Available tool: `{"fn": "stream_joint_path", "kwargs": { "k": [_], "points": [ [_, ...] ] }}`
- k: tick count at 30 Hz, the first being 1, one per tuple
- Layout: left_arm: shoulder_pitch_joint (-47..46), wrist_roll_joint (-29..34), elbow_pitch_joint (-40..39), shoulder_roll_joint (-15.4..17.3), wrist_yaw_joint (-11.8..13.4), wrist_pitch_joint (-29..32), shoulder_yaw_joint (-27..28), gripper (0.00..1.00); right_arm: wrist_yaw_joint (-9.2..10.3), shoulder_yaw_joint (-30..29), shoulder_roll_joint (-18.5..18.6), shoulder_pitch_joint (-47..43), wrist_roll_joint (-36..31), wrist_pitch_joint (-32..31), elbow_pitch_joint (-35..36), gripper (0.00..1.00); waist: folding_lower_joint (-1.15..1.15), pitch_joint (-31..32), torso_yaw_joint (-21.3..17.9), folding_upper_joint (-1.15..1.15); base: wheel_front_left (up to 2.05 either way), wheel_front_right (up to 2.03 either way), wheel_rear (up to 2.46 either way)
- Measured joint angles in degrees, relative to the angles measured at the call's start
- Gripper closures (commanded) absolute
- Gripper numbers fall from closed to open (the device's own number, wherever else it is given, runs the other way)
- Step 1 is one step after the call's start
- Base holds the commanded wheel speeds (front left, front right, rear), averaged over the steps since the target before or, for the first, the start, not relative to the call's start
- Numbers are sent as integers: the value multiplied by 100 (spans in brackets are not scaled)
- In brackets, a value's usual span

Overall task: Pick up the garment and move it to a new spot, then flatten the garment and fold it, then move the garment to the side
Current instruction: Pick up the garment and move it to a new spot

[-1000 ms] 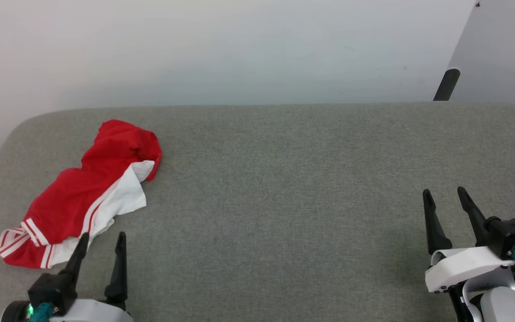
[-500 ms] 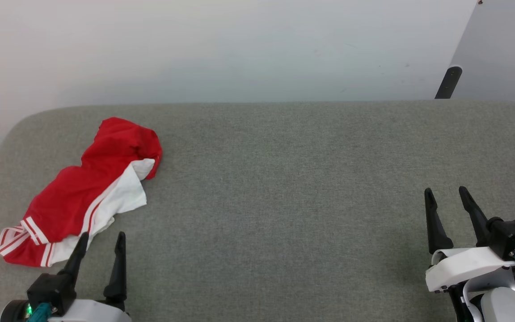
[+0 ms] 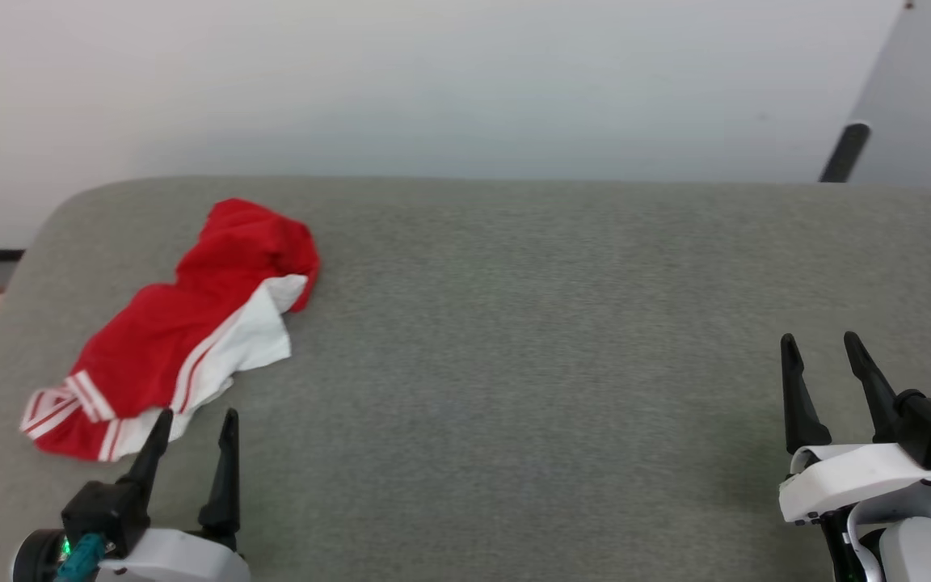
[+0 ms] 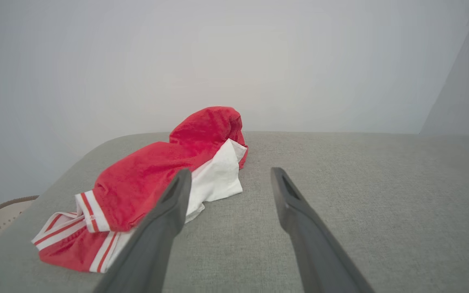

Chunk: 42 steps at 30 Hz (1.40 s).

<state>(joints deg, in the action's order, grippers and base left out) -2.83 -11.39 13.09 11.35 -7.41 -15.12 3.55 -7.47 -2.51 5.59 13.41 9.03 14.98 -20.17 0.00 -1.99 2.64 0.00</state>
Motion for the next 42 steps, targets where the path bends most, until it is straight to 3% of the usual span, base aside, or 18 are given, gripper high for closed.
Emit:
{"fn": "stream_joint_path", "kwargs": {
  "k": [10,23,28,35,42],
  "points": [
    [-69,30,236,-181,5,-1,218,0,0,428,24,32,55,0,-70,0,0,-20,745,0,0,0,0],
    [-77,101,422,-416,10,-1,472,0,-1,1129,69,283,260,1,-382,0,0,-22,2071,0,0,0,0],
    [125,35,179,-519,51,-1,886,0,-1,1661,-16,753,320,2,-638,0,0,-56,2524,0,0,0,0],
    [432,-101,-176,-751,87,-1,1266,0,-1,2313,-70,1402,524,13,-1059,0,0,-302,2809,0,0,0,0],
    [462,-127,-261,-816,77,-1,1361,0,-1,2460,-64,1558,667,13,-1189,0,0,-465,2892,0,0,0,0]
  ]
}}
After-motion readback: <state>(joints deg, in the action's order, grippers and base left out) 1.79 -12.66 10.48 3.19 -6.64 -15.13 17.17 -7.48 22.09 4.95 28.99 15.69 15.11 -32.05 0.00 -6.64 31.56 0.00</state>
